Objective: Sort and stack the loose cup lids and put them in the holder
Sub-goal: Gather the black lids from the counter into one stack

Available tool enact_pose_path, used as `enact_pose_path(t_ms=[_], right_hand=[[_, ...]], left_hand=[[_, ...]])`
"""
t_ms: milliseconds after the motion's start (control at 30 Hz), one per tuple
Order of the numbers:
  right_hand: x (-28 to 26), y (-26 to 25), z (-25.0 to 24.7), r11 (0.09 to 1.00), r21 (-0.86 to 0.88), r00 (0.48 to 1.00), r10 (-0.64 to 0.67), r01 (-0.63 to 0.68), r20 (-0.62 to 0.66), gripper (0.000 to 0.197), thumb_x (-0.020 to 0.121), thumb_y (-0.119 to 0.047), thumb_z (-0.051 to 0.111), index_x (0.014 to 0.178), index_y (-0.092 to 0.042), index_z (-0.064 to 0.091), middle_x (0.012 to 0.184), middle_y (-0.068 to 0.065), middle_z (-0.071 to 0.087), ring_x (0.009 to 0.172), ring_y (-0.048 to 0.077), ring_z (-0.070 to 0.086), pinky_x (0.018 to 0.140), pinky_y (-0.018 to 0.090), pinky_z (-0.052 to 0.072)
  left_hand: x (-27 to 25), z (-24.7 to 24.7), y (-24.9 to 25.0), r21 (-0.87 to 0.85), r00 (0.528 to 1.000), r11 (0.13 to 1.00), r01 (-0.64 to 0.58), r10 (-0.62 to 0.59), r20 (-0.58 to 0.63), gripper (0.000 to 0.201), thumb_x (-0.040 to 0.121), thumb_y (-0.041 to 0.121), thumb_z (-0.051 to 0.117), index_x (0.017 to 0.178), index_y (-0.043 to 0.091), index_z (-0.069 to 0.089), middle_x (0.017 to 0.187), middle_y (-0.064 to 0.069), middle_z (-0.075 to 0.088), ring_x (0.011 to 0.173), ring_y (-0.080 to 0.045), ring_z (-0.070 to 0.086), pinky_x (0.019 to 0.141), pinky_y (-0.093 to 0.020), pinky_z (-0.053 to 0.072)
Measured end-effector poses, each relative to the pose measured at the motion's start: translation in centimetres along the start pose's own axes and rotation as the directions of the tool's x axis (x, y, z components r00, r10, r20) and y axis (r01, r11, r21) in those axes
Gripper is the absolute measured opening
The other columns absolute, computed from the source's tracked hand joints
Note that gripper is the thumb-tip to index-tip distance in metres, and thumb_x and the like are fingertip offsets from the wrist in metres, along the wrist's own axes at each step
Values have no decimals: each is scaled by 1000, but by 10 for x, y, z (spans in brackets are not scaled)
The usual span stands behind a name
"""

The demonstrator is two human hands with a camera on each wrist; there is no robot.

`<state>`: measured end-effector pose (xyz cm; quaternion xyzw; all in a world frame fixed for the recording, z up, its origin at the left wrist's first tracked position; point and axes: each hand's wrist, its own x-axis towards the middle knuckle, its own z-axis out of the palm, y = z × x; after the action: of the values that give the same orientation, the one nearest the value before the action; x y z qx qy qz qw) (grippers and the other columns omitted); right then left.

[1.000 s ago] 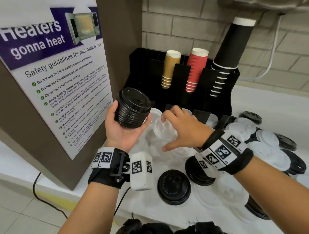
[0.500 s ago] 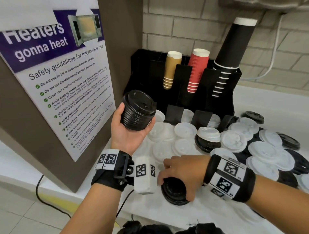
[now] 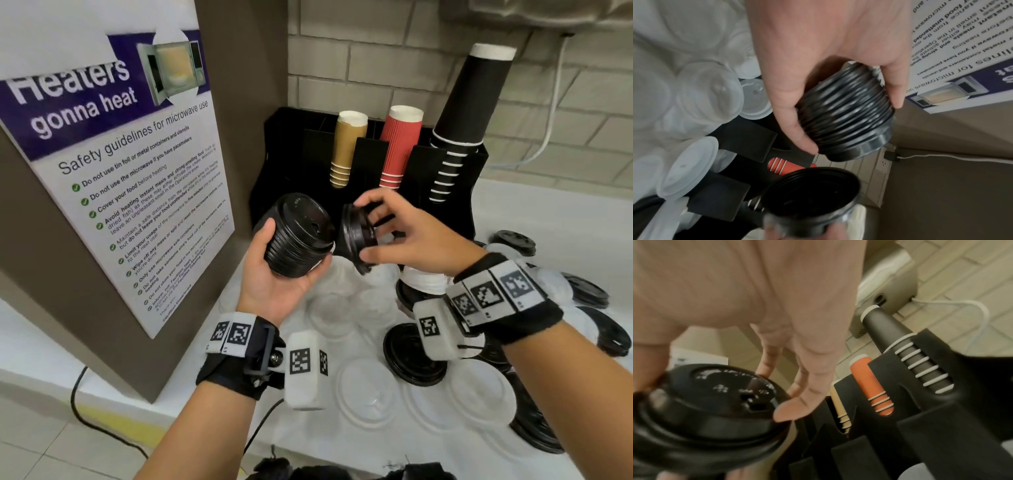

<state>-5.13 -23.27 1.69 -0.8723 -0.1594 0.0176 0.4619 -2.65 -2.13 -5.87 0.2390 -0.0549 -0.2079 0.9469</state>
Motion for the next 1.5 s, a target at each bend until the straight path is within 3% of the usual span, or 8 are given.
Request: enact_pose_path(t_ms=[167,367,800,967,1033,1133,1233,1500], right_hand=[[6,-8,15,995,62,992,-76,83,-105,58,75,-19,79,124,-32,50,102,-8,58,87,3,62,77,16,50],[12,-8,12,995,-13,995,-103,103,-2,63,75,-12,75,127,-38,52,114,-1,52,98,11,55,77,16,45],[11,-11,9,984,-103,990,-144,144,11,68,72,-29,80,131,-35,46,115,0,49,98,11,57,70,11,46],[-1,-10,-4,989,-143,993,-57,42,-107,48,78,-41,72,119,-25,51,107,-5,53,90,6,57,69,11,47],[-13,-2,-8,942,-335,998,36,-17,51,31,80,-35,74,106,-24,59,98,-7,58,83,8,60,69,16,48],[-29,17,-1,741,-671,869,329,6,370,52,69,-47,80,113,-30,58,103,-11,54,93,13,55,79,26,48],[-46,37,13,596,-800,773,473,73,423,75,57,-52,84,117,-32,43,105,-10,41,97,14,43,76,30,42],[-63,51,26,603,-795,789,458,64,410,73,65,-34,78,121,-32,32,111,-3,40,100,21,47,79,35,40]], left_hand=[[-1,7,-11,120,999,992,33,-34,6,45,72,43,67,106,15,75,117,-13,69,105,-26,68,89,-41,55],[-1,6,-20,174,995,980,100,-97,-21,67,66,41,72,124,12,59,117,-15,67,104,-30,67,78,-41,57],[-1,8,-33,62,994,996,66,-71,82,46,74,44,69,110,17,74,122,-13,67,112,-28,65,86,-46,55],[-3,6,-30,-51,995,997,61,-57,78,59,74,44,69,121,8,68,132,-22,59,127,-41,51,93,-54,51],[-2,4,-28,-72,997,996,48,-44,57,67,77,47,65,133,10,59,137,-22,55,129,-42,49,94,-56,50],[-1,2,-24,-97,999,994,41,-39,20,67,80,49,59,136,12,54,139,-20,54,130,-42,48,96,-57,46],[-3,3,-26,-129,998,990,56,-53,22,58,80,48,61,123,9,67,135,-22,56,128,-42,51,98,-57,46],[-6,5,-35,-119,996,990,75,-69,56,58,77,46,68,121,8,69,135,-21,57,127,-41,52,97,-55,48]])
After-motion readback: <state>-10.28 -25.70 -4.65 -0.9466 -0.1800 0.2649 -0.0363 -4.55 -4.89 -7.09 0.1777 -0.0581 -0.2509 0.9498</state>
